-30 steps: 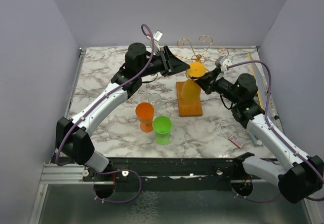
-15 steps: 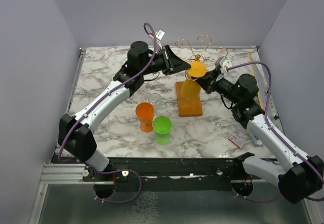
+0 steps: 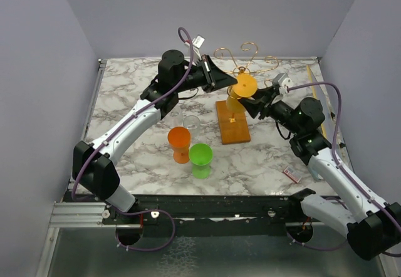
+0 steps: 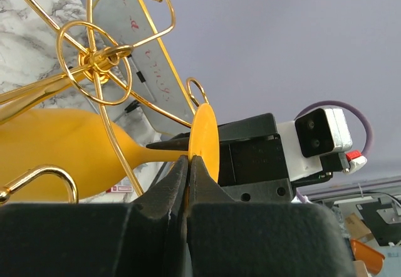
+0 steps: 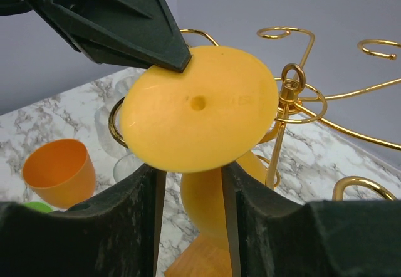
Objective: Place the wine glass upside down on the wine glass rack
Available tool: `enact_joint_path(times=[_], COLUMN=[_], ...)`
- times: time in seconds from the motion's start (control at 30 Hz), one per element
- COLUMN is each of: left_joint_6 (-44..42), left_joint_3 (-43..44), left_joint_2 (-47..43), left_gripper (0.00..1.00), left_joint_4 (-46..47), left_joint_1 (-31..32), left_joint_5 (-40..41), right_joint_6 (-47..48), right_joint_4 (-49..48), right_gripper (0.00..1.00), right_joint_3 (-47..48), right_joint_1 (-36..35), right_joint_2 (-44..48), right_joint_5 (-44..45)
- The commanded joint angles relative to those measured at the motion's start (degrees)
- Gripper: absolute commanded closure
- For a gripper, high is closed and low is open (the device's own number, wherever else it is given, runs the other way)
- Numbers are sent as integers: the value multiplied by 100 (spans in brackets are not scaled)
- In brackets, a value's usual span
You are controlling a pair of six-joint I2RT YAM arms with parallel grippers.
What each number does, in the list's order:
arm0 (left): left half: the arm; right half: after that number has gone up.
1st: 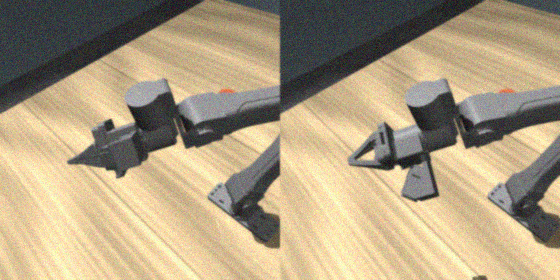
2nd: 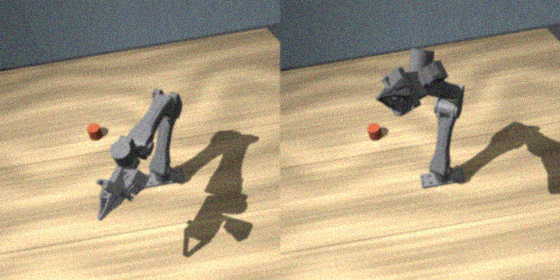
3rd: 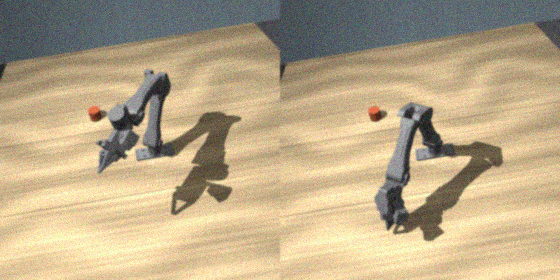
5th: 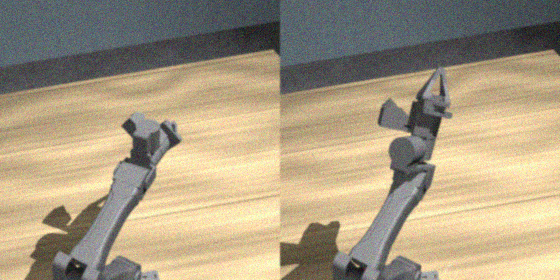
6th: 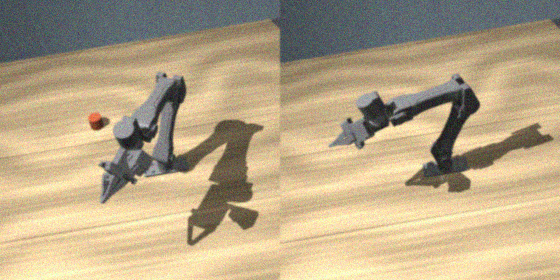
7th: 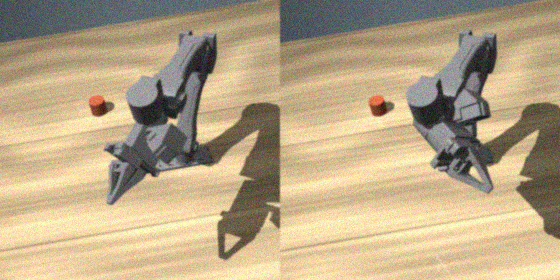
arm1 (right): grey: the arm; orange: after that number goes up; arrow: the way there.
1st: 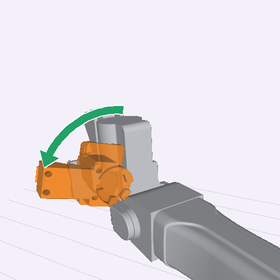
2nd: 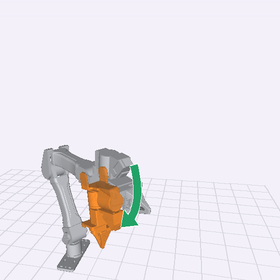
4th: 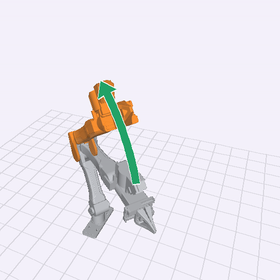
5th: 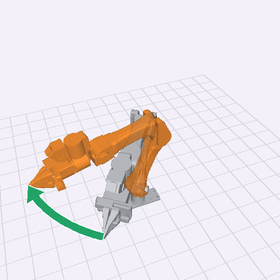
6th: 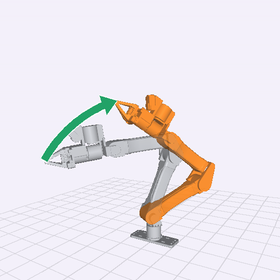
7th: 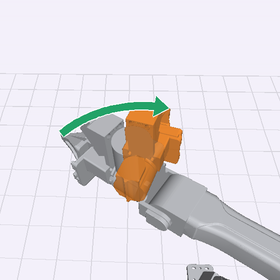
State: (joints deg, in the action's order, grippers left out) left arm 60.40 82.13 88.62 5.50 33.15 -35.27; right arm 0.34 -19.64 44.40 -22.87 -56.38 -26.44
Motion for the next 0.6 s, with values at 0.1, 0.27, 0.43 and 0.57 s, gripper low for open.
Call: enact_joint_path(times=[0.1,0.27,0.43,0.57], left_joint_6=[182,326,326,340], left_joint_3=[52,-118,-236,-396], left_joint_2=[-177,-254,-393,-536], left_gripper=[100,100,100,100], left_joint_4=[153,246,152,128], left_joint_1=[-36,-101,-139,-197], left_joint_5=[285,349,443,539], right_joint_6=[-236,-368,-663,-890], right_joint_4=[578,1003,1321,1473], right_gripper=[51,47,45,44], right_joint_3=[-209,-281,-289,-237], right_joint_1=[-33,-34,-33,-36], right_joint_2=[517,912,1371,1688], right_joint_5=[655,921,1112,1278])
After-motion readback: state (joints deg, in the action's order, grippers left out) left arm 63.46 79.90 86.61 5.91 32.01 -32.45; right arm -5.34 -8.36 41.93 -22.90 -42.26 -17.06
